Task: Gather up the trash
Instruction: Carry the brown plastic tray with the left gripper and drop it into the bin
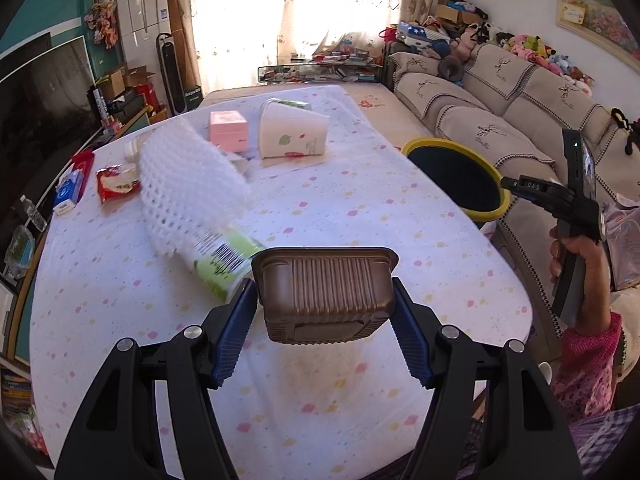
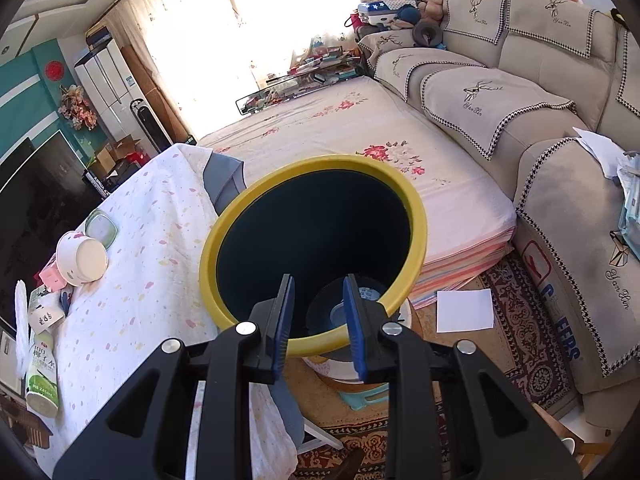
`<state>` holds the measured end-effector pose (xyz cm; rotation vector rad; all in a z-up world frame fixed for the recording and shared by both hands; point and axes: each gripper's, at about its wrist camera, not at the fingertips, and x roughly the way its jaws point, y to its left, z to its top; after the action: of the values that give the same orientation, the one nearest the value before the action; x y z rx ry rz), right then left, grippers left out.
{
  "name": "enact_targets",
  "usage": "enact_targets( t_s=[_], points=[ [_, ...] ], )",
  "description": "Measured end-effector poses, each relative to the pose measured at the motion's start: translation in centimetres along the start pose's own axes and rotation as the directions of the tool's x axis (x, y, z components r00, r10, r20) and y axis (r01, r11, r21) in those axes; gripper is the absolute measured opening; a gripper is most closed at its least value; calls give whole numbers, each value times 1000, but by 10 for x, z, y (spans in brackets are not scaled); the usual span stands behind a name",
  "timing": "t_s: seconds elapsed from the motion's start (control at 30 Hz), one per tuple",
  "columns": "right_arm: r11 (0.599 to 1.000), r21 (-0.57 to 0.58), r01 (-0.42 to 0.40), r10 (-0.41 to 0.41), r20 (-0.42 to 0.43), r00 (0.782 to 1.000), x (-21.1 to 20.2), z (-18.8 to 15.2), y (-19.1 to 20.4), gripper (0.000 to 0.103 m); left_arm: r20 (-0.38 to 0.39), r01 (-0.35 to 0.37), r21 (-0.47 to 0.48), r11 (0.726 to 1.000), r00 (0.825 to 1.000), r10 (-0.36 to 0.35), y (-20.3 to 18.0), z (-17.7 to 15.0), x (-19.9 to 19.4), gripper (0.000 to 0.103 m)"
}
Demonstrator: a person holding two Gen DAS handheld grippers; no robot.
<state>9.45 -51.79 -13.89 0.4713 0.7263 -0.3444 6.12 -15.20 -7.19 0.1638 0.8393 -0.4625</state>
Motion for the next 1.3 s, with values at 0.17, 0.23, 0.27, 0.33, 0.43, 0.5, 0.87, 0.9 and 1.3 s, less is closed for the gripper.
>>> enact_targets(
  t_s=[0.17, 0.23, 0.27, 0.33, 0.43, 0.5, 0.87, 0.9, 1.3],
  points=[
    [1000, 17, 21, -22, 37, 999, -16, 0, -15, 24, 32, 91, 83, 992, 995, -94, -43, 39, 22, 66],
    [999, 27, 28, -29, 44, 999, -20, 0, -22, 24, 52, 118, 112, 987, 991, -124, -61, 57, 33, 66],
    [999, 33, 30, -32, 47, 998, -21, -1, -26, 24, 54, 125, 123, 985, 990, -132, -71, 67, 40, 66],
    [998, 48, 32, -34, 49, 998, -22, -1, -34, 24, 59, 162, 142, 977, 983, -172, -89, 87, 54, 66],
    [997, 68, 35, -39, 52, 998, -24, -2, -44, 24, 58, 183, 177, 967, 979, -196, -122, 111, 80, 66],
    [996, 78, 41, -45, 53, 998, -24, -2, -51, 24, 51, 192, 198, 961, 977, -206, -144, 126, 103, 66],
    [989, 123, 80, -85, 34, 996, -21, -6, -82, 26, -60, 178, 199, 964, 984, -169, -209, 173, 236, 67],
    [988, 127, 83, -88, 31, 996, -20, -6, -84, 26, -67, 169, 191, 967, 985, -159, -208, 174, 244, 67],
    [989, 123, 76, -77, 4, 997, -10, -9, -81, 28, -66, 183, 156, 971, 982, -174, -198, 168, 232, 85]
  ],
)
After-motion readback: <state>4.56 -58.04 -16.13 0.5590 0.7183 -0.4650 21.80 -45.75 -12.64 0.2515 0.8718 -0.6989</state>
